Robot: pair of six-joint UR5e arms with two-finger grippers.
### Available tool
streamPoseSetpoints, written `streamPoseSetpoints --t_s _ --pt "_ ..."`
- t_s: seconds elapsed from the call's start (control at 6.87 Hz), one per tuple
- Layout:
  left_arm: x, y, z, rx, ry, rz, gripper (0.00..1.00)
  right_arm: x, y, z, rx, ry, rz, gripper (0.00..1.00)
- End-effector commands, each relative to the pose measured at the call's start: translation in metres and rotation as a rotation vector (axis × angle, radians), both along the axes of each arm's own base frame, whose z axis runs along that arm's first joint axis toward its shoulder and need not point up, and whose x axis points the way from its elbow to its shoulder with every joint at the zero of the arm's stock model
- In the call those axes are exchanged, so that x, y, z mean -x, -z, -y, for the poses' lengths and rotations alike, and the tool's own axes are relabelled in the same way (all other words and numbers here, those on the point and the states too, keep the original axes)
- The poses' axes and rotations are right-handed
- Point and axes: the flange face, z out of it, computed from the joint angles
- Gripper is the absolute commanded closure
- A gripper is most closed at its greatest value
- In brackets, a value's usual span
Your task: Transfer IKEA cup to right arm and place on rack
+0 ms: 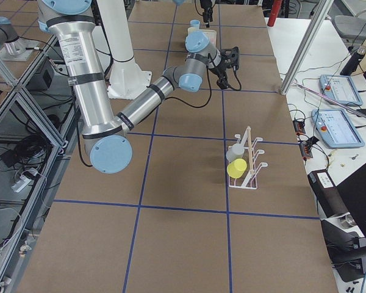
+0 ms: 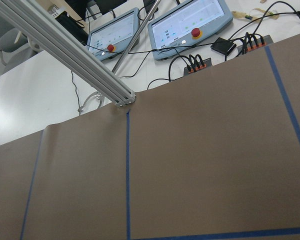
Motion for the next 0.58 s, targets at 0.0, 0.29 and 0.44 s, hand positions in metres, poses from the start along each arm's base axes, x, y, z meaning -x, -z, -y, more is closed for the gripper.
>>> streamPoseSetpoints --t_s 0.0,0.29,0.44 --pt "-0.022 -0.049 0.026 0.021 -0.061 0.079 0.00 0.007 0.023 0.007 0.047 -0.010 0.112 0.00" --pt "-0.038 -0.070 0.044 0.038 -0.086 0.113 0.01 0.016 0.005 0.021 0.029 -0.015 0.161 0.00" --pt "-0.039 -0.071 0.045 0.039 -0.088 0.114 0.09 0.017 0.005 0.022 0.030 -0.015 0.162 0.00"
